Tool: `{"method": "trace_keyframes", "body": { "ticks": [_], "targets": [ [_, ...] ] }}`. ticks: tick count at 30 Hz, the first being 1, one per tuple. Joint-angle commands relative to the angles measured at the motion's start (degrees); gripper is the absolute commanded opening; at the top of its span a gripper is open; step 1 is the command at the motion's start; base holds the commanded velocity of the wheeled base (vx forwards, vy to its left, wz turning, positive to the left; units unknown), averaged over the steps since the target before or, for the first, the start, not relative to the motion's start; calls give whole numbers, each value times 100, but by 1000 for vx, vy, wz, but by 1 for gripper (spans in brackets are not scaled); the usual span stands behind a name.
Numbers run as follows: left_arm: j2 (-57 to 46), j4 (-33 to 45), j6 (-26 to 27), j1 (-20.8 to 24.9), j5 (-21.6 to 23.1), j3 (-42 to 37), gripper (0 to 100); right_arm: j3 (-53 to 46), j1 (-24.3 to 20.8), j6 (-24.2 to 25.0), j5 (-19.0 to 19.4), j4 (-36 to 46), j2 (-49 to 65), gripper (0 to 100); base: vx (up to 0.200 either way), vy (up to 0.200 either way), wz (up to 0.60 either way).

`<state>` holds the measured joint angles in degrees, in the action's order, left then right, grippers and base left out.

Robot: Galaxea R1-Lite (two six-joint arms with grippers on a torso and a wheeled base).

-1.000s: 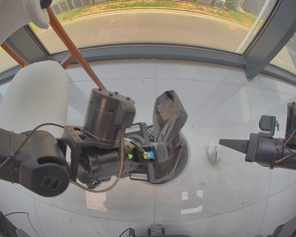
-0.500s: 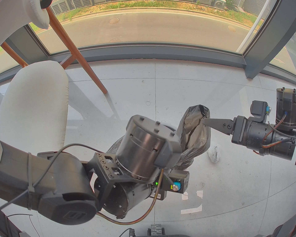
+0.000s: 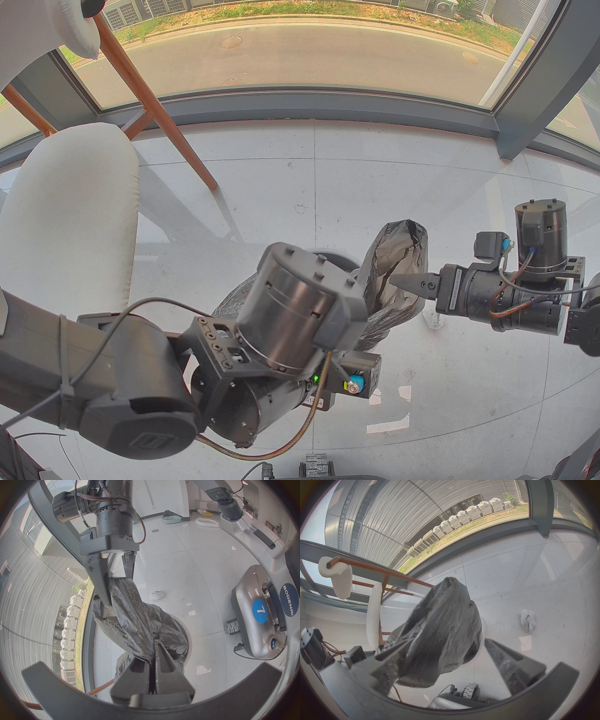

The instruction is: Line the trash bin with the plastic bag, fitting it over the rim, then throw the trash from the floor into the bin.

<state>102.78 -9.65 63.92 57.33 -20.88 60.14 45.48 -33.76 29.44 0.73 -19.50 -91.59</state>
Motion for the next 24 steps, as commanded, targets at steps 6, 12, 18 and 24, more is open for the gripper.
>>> {"method": "trace_keyframes", "body": {
  "ticks": [6,12,18,24],
  "targets": [
    [58,-467,-46,-12,-56,-160,0,330,-193,-44,-12,-27,-562,0,0,0,0],
    [260,-1522,-520,6,-346,-600,0,523,-202,-501,59,-53,-790,0,0,0,0],
    [313,-1575,-661,50,-355,-687,100,558,-122,-747,94,-440,-957,0,0,0,0],
    [146,-1513,-1232,129,-364,-740,100,180,62,-808,217,-783,-913,0,0,0,0]
  ]
}}
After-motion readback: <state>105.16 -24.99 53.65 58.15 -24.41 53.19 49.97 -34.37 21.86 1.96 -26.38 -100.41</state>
